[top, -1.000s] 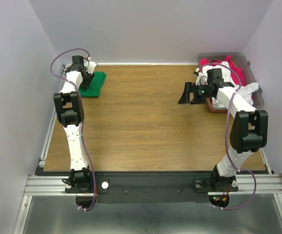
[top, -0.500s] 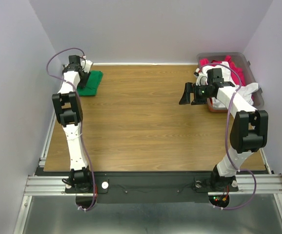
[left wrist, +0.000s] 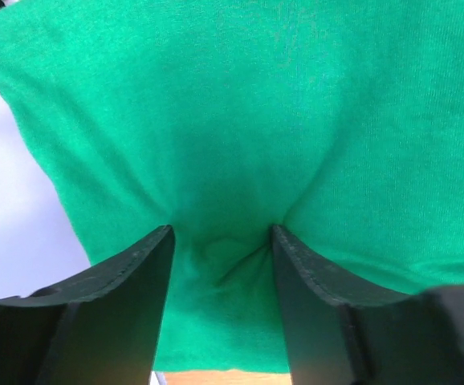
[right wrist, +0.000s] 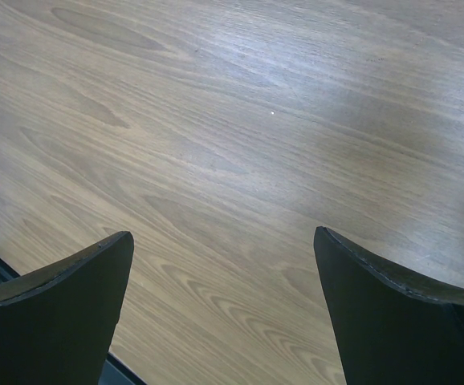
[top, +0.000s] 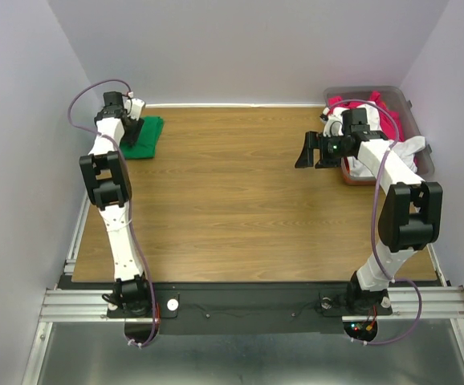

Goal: Fold and stack the t-shirts
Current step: Neatly place the folded tshirt to the corner

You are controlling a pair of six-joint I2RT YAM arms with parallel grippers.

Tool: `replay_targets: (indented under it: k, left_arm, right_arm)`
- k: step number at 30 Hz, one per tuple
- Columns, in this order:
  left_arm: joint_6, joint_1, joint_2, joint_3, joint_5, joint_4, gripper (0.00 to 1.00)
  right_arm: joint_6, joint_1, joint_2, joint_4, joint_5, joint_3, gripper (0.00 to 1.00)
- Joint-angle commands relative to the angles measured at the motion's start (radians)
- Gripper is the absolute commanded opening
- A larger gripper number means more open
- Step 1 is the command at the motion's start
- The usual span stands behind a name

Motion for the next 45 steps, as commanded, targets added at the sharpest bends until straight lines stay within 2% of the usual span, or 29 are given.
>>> replay_targets:
  k: [1,6,14,19,26,33,45]
  left_arm:
    - [0.029,0.010,-0.118,-0.029,0.034,-0.058,0.67]
    - [0.016,0.011,-0.292,-0.059,0.072,-0.127,0.72]
    - [-0.019,0.036,-0.506,-0.377,0.152,-0.165,0.75]
    - [-0.040,0.054,-0.536,-0.523,0.163,-0.116,0.81]
    - [-0.074,0.056,-0.481,-0.601,0.155,-0.029,0.81]
    - [-0.117,0.056,-0.367,-0.584,0.135,0.052,0.80]
    - [-0.178,0.057,-0.166,-0.339,0.192,0.017,0.80]
  right_arm:
    - [-0.013,-0.005,-0.020,-0.002,-0.015,0.046,1.00]
    - [-0.013,-0.005,-0.038,-0.002,-0.032,0.043,1.00]
    - [-0.011,-0.005,-0.086,0.000,-0.034,0.021,1.00]
    - [-0.011,-0.004,-0.109,0.000,-0.032,0.001,1.00]
    - [-0.014,-0.005,-0.117,0.000,-0.024,-0.009,1.00]
    - [-0.013,-0.004,-0.120,0.000,-0.011,-0.015,1.00]
    - [-0.013,-0.005,-0.083,0.001,-0.001,-0.014,1.00]
